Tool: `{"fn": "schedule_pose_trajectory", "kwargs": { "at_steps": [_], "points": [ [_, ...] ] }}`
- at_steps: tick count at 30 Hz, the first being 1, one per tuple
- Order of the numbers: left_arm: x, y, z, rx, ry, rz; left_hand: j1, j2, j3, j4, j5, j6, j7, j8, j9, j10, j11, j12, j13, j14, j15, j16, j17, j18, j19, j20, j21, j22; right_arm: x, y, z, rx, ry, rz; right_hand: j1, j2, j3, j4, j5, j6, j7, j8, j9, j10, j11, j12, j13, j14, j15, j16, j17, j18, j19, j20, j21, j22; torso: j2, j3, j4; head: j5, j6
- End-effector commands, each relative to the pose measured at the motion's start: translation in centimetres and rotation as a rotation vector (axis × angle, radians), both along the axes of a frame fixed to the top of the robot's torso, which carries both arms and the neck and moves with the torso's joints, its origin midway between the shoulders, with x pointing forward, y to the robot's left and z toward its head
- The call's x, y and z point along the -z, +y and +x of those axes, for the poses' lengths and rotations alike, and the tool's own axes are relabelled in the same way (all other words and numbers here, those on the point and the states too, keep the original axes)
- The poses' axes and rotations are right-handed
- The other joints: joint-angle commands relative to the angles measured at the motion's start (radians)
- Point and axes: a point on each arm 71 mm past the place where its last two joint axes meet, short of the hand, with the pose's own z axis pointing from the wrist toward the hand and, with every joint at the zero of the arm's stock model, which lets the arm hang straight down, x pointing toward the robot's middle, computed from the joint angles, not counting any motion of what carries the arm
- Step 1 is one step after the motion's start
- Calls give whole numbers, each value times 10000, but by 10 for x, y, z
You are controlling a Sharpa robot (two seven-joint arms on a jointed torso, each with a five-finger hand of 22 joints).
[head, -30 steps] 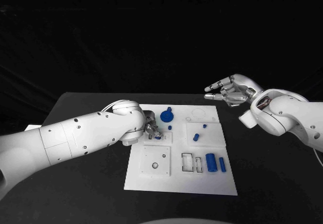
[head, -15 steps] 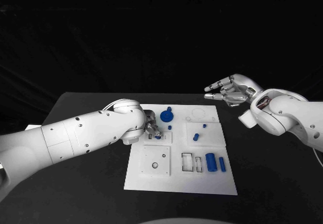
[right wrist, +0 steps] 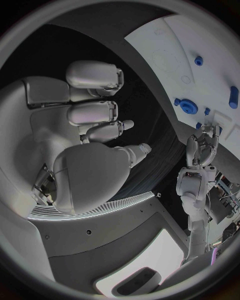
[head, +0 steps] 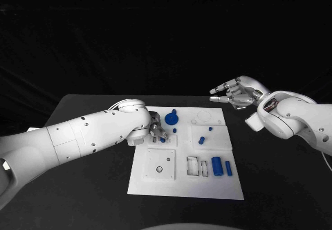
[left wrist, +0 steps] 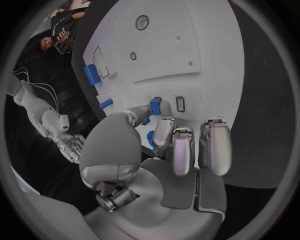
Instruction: Assemble the parts on the task board
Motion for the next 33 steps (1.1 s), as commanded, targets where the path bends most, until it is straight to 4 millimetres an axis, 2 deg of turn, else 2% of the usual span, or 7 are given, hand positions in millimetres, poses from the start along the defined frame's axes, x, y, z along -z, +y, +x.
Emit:
{"fn": "schedule_pose_trajectory", "kwargs": {
  "at_steps": [1,6,11,19,28,33],
  "points": [
    [12,5,-6,-412,789,908,-182,6,-210,52,-17,110,-154,-71,18,74,-9,69,35,1053,-97,30,2628,-168,481,-78,61,835,1,2,-1,-177,129,-29,-58,17,-58,-3,-34,-30,-2,62,16,-32,-31,-37,526,457,9,-50,-9,107,-46,-52,-67,-8,-3,-4,-3,-14,-9],
    [13,6,-5,-417,830,944,-438,-66,-689,240,-20,236,-179,-115,28,111,-29,118,89,1053,-111,30,2628,-183,505,-91,101,913,2,2,-1,-257,163,-27,-92,0,-109,14,-47,-37,-1,59,16,-47,-29,-60,507,454,9,-66,-23,112,-53,-53,-88,-35,-5,-6,6,-20,-14],
    [13,7,-4,-494,774,921,-731,-221,-1558,556,-33,427,-203,-185,22,174,-46,177,157,1053,-126,30,2628,-203,540,-107,159,1022,2,3,-1,-333,213,-33,-109,-45,-179,14,-74,-42,0,59,16,-64,-28,-87,486,450,10,-85,-40,116,-60,-53,-107,-59,-6,-7,9,-10,-9],
    [13,8,-1,-601,706,901,-777,-82,-2417,883,-34,536,-212,-276,31,208,-54,193,183,1053,-136,30,2628,-214,558,-120,186,1086,3,4,-2,-375,220,-27,-129,-51,-216,24,-106,-45,0,58,16,-75,-27,-103,473,447,11,-100,-55,120,-68,-53,-125,-84,-2,-7,3,-5,-9],
    [14,10,0,-673,689,899,-738,16,-2846,1062,-28,585,-223,-307,53,250,-62,243,250,1053,-142,30,2628,-221,571,-124,205,1128,3,5,-2,-397,206,-16,-148,-50,-242,37,-128,-49,2,57,15,-88,-26,-126,456,446,12,-106,-59,128,-84,-52,-151,-124,-4,4,4,-5,-33],
    [13,12,0,-705,610,784,-837,-32,-3441,1337,-35,624,-226,-335,81,268,-65,255,272,1053,-145,30,2628,-224,576,-127,209,1145,3,4,-2,-378,197,-19,-157,-48,-253,43,-135,-51,2,57,15,-93,-25,-135,450,444,12,-113,-67,132,-93,-52,-164,-145,-8,-12,6,-10,-16]
  ]
}}
